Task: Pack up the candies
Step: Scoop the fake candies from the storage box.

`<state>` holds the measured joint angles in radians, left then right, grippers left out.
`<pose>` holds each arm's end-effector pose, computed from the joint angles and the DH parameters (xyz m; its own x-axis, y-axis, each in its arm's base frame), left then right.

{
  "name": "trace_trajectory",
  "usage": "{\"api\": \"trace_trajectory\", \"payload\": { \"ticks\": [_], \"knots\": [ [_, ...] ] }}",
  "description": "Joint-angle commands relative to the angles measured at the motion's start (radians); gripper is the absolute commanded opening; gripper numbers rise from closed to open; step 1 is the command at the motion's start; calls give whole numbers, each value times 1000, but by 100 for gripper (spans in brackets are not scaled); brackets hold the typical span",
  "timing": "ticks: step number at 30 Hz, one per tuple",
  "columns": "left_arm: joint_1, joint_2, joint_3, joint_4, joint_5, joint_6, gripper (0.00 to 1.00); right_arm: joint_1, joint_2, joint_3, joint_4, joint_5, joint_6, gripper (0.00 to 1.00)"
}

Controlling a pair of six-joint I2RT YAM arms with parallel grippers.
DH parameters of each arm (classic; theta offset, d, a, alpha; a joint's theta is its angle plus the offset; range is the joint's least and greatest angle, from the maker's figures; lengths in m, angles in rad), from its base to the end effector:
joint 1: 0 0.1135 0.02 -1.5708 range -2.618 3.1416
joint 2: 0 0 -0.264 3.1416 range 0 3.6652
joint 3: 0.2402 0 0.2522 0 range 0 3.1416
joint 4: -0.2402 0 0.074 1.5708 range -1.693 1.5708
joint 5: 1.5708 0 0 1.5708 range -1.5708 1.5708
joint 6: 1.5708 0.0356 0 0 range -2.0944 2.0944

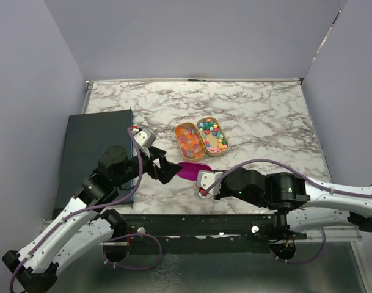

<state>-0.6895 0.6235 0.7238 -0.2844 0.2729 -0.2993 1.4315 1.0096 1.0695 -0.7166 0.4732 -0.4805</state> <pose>0.1095 -0.1027 0.3320 -0.3759 -0.0581 -0.9249 0.7391 0.5832 -0.3370 0.0444 0.1999 0.3470 0.3091 -0.7585 -0.5737 -0.7764 0.1471 -0.6128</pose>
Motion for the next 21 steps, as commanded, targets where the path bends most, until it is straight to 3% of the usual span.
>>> {"api": "trace_trajectory", "payload": {
  "ticks": [1, 21],
  "knots": [
    [-2, 9, -14, 21, 20, -11, 99, -5, -65, -29, 124, -66, -4, 1],
    [-2, 43, -13, 11, -6, -5, 98, -5, -349, -177, 408, -286, -35, 0]
  ]
}}
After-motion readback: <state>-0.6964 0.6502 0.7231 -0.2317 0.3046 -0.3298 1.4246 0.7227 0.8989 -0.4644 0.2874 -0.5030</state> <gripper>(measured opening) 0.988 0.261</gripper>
